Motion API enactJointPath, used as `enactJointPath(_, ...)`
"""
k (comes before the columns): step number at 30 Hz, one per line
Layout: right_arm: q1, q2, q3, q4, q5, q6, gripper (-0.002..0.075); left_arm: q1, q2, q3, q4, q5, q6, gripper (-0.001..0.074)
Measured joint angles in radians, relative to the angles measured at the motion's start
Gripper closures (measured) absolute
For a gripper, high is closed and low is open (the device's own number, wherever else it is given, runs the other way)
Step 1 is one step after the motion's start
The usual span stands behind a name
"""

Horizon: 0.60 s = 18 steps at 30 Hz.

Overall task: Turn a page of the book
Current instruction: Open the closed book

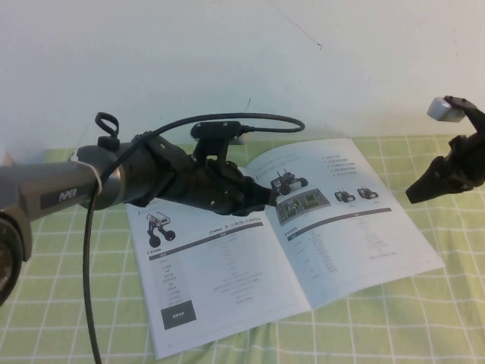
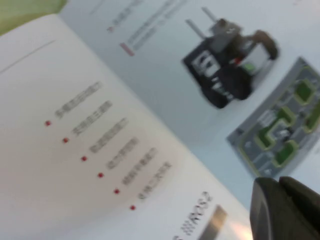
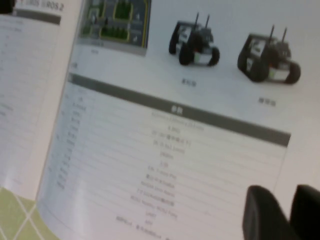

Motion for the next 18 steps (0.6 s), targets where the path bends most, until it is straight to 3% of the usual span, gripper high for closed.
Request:
enactJointPath(5,0.000,0.001,0.000,0.020,-0.065,-0.026,0.0351,0.000,0.057,-0.012,0.037,0.008,-0.045,0.0737)
enactJointPath(7,0.000,0.002,0.000,0.020,-0.081,-0.030,0.0307,-0.002,0.079,-0.012,0.037,0.018,-0.052,0.0737)
enactJointPath(18,0.062,0.067,0.000,0.022,-0.110,-0.074,0.0274,-0.004,0.091,-0.017,0.035,0.030,-0.061,0.0737)
